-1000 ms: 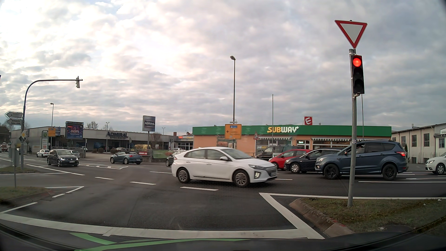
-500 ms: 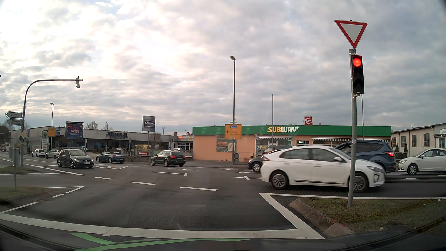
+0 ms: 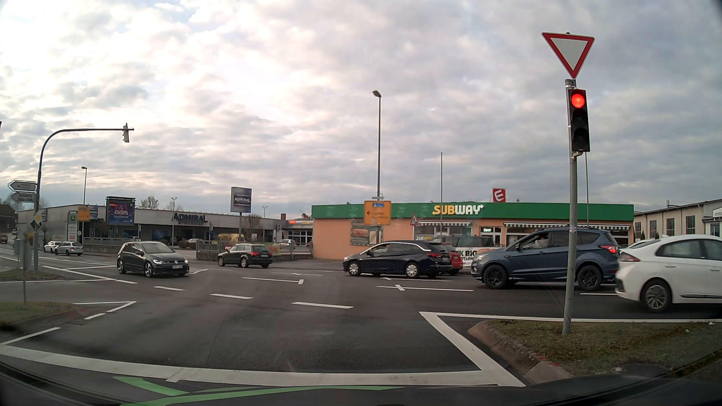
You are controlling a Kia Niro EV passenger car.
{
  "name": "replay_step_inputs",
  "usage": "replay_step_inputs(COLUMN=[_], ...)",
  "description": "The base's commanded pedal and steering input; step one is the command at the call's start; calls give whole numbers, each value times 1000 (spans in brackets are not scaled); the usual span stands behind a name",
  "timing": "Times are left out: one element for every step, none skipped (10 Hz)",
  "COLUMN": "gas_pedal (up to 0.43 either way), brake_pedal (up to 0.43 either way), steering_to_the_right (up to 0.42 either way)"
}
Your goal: Follow the waypoints while adhering to traffic rules and regulations
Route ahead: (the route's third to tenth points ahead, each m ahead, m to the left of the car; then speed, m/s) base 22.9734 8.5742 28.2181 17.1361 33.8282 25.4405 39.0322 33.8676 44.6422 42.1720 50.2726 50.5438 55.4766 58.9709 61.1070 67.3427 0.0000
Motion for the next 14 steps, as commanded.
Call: replay_step_inputs(gas_pedal=[0, 0, 0, 0, 0, 0, 0, 0, 0, 0, 0, 0, 0, 0], brake_pedal=[311, 317, 311, 311, 317, 311, 317, 311, 317, 311, 311, 311, 311, 317], steering_to_the_right=[34, 35, 35, 35, 35, 35, 35, 35, 35, 35, 35, 35, 35, 35])
